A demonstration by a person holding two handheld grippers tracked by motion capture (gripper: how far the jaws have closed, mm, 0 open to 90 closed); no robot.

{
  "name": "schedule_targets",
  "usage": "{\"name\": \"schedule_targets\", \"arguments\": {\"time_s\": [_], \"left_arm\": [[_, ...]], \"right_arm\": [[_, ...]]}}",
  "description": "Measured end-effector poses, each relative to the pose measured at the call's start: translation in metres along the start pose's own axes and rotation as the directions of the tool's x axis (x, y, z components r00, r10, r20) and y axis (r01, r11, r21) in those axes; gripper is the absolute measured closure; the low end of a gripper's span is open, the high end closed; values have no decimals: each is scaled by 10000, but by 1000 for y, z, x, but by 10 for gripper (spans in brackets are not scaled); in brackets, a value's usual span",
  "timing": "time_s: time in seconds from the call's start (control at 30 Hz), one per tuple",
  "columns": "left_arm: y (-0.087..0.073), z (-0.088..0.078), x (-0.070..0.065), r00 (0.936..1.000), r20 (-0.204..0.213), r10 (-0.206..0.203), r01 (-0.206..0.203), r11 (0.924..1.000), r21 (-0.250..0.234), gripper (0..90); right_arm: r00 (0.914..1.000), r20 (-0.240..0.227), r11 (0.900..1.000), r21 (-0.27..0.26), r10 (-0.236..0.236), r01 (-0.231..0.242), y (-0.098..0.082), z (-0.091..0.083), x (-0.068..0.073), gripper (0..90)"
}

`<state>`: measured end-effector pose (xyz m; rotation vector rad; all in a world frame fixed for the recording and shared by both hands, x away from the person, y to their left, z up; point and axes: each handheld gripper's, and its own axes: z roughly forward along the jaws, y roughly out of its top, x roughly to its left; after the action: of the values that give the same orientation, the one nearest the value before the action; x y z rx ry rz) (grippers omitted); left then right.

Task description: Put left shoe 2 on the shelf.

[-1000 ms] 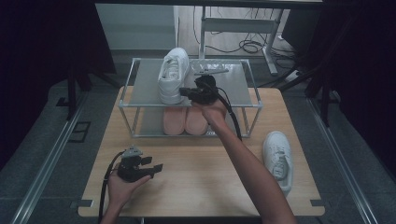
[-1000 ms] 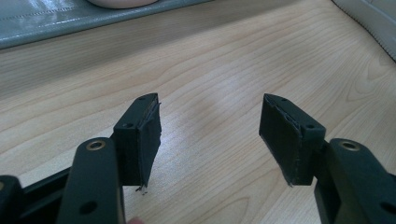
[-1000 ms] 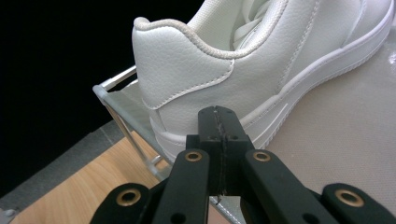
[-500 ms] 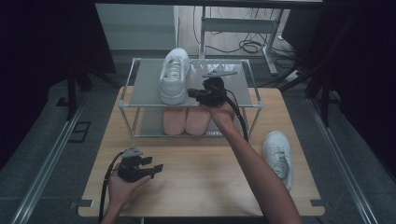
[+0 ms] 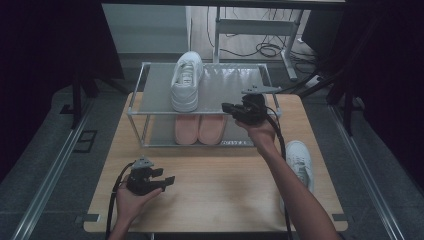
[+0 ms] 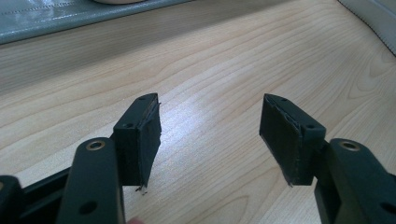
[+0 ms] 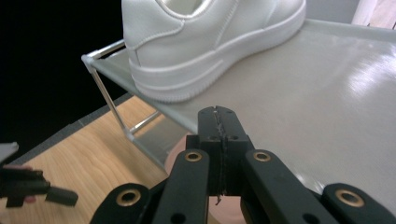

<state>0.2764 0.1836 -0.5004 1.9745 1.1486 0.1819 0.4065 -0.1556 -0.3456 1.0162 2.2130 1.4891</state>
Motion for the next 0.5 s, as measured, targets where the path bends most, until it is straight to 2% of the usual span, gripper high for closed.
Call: {"name": "schedule_targets", "arguments": {"time_s": [0.27,0.5], "left_arm": [[0,1,1,10000,-41,-5,5,10000,64,388],[-1,1,1,10000,-62,-29,29,10000,57,389]], "right_arm": [[9993,180,9991,300,-315,309,-27,-26,-7,900],[10000,-31,9986,518,85,-83,-55,-44,-14,900]]}}
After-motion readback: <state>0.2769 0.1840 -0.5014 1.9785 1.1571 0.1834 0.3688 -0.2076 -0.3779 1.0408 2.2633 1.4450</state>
